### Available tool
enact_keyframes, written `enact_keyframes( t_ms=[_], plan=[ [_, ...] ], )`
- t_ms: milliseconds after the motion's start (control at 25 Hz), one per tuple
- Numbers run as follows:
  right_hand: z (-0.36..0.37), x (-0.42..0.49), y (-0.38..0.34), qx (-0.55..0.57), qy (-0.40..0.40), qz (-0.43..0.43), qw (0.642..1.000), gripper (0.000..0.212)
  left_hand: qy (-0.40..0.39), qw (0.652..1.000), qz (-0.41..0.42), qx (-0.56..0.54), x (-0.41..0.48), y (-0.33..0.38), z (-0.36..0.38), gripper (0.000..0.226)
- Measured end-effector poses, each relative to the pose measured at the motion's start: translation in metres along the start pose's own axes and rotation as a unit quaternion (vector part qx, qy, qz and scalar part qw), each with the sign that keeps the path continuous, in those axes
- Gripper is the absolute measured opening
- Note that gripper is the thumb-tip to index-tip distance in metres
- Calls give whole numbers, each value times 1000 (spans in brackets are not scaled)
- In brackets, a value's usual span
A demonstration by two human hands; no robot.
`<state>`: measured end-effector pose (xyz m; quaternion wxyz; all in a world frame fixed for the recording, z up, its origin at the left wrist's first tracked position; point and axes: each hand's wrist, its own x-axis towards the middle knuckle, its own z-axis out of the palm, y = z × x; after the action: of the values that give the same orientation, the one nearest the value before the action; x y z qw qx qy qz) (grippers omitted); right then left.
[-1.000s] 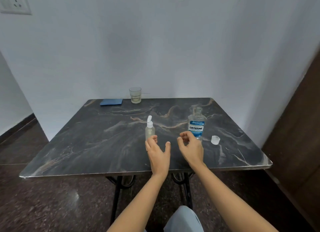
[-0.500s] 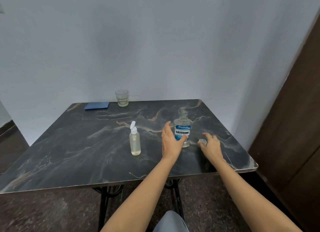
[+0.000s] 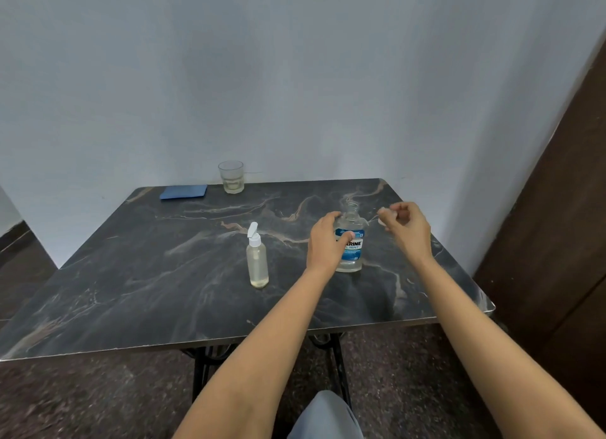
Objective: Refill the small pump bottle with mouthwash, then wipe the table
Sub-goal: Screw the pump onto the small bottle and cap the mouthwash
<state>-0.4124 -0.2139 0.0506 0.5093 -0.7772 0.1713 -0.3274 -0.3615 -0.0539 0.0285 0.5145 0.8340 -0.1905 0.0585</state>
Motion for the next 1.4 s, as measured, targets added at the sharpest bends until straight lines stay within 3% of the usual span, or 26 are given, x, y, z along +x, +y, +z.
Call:
enact_keyframes(
  t_ms=[320,600,800,920,1040,1120,1200,1280,1400],
  plan=[
    [2,29,-43,-42,-213,-87,972,29,-2,997,-15,-77,-2,-1,2,36],
    [12,35,-58,-116,-282,-134,943,33,-12,996,-29,-87,0,-2,2,33],
    [16,45,-64,-253,-352,-190,881,37,-14,995,-38,-94,-1,-2,2,34],
    [23,38,-77,-358,-312,-200,857,32,-3,995,-34,-90,-3,-2,3,33],
    [32,33,-84,-512,-242,-206,798,57,-1,995,-36,-89,-7,0,3,37],
    [25,41,-90,-543,-245,-199,778,70,-1,995,-44,-91,-7,2,3,38],
    [12,51,-95,-514,-320,-187,774,56,-2,994,-50,-96,-7,2,2,36],
    [8,57,-95,-498,-392,-225,740,47,-2,994,-51,-99,-6,1,2,34],
    [16,58,-90,-534,-366,-281,709,38,-2,994,-53,-96,-6,1,2,32]
  ],
)
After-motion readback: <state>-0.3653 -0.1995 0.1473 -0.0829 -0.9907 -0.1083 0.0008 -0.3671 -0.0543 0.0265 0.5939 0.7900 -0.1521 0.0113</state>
